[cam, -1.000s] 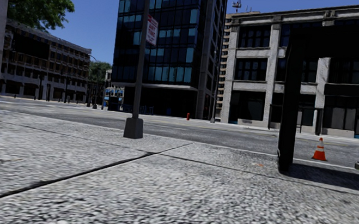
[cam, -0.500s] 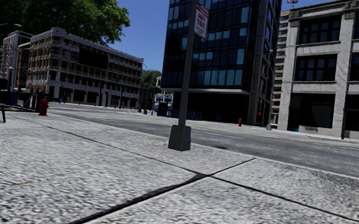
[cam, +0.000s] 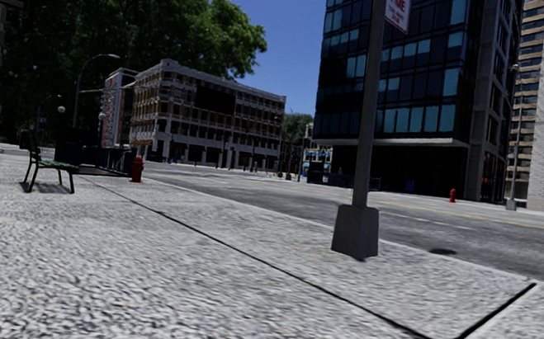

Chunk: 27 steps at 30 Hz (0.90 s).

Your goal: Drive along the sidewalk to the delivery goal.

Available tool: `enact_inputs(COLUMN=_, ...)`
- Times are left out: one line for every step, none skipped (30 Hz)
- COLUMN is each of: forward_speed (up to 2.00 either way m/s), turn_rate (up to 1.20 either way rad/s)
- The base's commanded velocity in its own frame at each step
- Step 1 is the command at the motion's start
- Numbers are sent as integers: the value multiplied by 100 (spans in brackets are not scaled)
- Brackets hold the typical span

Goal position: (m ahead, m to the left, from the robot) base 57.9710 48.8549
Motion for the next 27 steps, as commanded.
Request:
enact_inputs(forward_speed=200, turn_rate=66)
enact_inputs(forward_speed=200, turn_rate=66)
enact_inputs(forward_speed=200, turn_rate=66)
enact_inputs(forward_speed=200, turn_rate=66)
enact_inputs(forward_speed=200, turn_rate=64)
enact_inputs(forward_speed=200, turn_rate=64)
enact_inputs(forward_speed=200, turn_rate=64)
enact_inputs(forward_speed=200, turn_rate=64)
enact_inputs(forward_speed=200, turn_rate=64)
enact_inputs(forward_speed=200, turn_rate=64)
enact_inputs(forward_speed=200, turn_rate=64)
enact_inputs(forward_speed=200, turn_rate=53)
enact_inputs(forward_speed=200, turn_rate=44)
enact_inputs(forward_speed=200, turn_rate=44)
enact_inputs(forward_speed=200, turn_rate=38)
enact_inputs(forward_speed=200, turn_rate=36)
enact_inputs(forward_speed=200, turn_rate=27)
enact_inputs(forward_speed=200, turn_rate=27)
enact_inputs(forward_speed=200, turn_rate=0)
enact_inputs(forward_speed=200, turn_rate=0)
enact_inputs(forward_speed=200, turn_rate=0)
enact_inputs(forward_speed=200, turn_rate=0)
enact_inputs(forward_speed=200, turn_rate=0)
enact_inputs(forward_speed=200, turn_rate=0)
enact_inputs(forward_speed=200, turn_rate=0)
enact_inputs(forward_speed=200, turn_rate=0)
enact_inputs(forward_speed=200, turn_rate=0)
